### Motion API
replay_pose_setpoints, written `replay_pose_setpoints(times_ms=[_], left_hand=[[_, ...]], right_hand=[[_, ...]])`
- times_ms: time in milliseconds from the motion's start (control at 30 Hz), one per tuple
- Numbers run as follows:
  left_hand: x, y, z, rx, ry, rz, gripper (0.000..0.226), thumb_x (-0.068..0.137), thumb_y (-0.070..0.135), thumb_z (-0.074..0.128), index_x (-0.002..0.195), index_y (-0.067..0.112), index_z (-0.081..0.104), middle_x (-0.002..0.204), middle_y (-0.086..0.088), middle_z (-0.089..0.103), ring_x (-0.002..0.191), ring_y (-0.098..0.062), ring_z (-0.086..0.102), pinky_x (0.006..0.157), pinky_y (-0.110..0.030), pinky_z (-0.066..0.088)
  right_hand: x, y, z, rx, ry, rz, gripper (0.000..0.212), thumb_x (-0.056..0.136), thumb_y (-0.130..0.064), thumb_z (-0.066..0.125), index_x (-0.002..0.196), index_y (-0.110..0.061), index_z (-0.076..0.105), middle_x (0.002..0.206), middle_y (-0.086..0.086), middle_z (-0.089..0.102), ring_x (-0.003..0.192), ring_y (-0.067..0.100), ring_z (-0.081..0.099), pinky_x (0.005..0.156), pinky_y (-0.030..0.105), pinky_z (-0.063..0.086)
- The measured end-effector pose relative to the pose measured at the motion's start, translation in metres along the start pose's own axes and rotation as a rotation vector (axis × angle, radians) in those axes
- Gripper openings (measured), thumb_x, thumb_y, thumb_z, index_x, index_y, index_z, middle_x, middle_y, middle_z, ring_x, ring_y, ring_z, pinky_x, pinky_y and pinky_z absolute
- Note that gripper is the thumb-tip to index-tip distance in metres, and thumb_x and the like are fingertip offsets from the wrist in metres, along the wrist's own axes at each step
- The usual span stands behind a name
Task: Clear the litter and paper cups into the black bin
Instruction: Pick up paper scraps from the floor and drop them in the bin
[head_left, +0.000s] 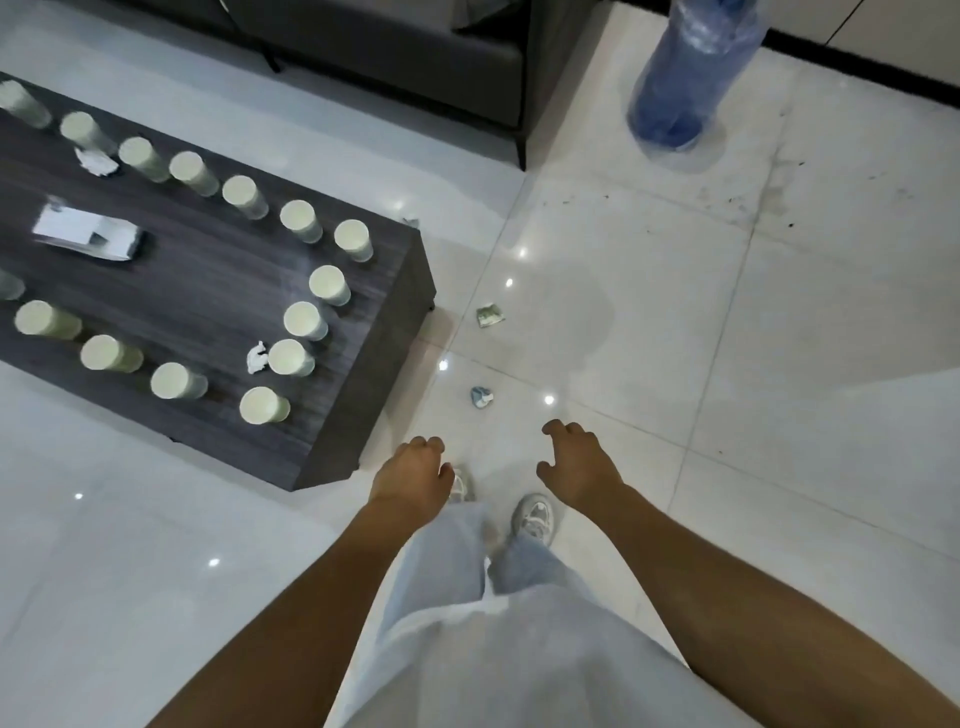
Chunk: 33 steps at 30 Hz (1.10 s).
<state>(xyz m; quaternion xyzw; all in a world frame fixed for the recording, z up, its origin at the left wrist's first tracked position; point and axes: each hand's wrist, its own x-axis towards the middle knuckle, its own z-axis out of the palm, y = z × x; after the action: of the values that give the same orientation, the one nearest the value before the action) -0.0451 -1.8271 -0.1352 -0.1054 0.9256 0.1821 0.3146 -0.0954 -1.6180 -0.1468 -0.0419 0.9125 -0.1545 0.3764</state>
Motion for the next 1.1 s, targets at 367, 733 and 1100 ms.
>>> replay_pose_setpoints(times_ms=[367,733,1100], left_hand=[[0.142,-0.042,-0.019,-0.05,-0.092,-0.087,0.036,0.097,0.03,0.046,0.127,0.011,0.051,0.128,-0.011,0.055,0.117,-0.026,0.054,0.1,-0.038,0.045],[0.312,-0.07,0.086,-0.081,-0.182,-0.084,0.031,0.097,0.027,0.046,0.125,0.015,0.05,0.125,-0.009,0.056,0.113,-0.025,0.055,0.096,-0.037,0.048],[0.469,-0.124,0.26,-0.114,-0.189,-0.043,0.033,0.096,0.031,0.048,0.127,0.019,0.05,0.129,-0.001,0.054,0.115,-0.018,0.052,0.09,-0.028,0.042]], right_hand=[[0.142,-0.034,0.0,0.081,-0.047,0.025,0.05,0.091,-0.021,0.054,0.138,-0.014,0.038,0.129,0.011,0.047,0.117,0.028,0.045,0.089,0.037,0.048],[0.319,0.015,0.096,0.156,-0.112,0.103,0.056,0.09,-0.019,0.056,0.142,-0.016,0.035,0.139,0.008,0.042,0.126,0.027,0.039,0.099,0.038,0.043],[0.508,0.085,0.276,0.162,-0.14,0.048,0.066,0.086,-0.016,0.063,0.144,-0.014,0.032,0.142,0.01,0.038,0.125,0.028,0.038,0.097,0.039,0.041]])
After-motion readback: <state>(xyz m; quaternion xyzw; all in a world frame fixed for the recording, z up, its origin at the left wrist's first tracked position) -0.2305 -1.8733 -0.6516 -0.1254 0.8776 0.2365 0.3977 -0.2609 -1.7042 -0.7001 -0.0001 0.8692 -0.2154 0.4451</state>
